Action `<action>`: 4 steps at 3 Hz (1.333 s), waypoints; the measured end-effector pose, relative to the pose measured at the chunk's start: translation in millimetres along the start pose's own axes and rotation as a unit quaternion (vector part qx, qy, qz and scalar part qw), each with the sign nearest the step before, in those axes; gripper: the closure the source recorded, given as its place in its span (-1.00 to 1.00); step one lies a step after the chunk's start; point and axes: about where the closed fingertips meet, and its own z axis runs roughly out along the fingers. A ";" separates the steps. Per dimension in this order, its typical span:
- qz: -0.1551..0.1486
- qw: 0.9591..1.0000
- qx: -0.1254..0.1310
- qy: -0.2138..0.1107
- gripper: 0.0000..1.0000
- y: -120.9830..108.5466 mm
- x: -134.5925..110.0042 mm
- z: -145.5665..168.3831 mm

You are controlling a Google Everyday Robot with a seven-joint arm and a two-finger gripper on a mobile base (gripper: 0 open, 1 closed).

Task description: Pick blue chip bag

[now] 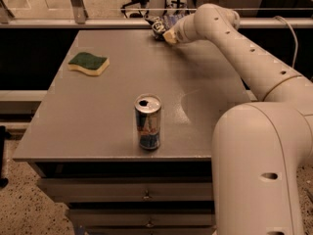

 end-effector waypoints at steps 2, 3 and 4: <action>-0.027 0.999 -0.003 -0.025 1.00 12.7 -21.7 -33.5; -0.071 0.996 -0.020 -0.046 1.00 40.4 -47.6 -74.3; -0.127 0.989 -0.040 -0.061 1.00 78.2 -76.4 -138.7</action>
Offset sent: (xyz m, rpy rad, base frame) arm -0.0754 0.0256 0.0799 -0.0394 -0.1484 0.1330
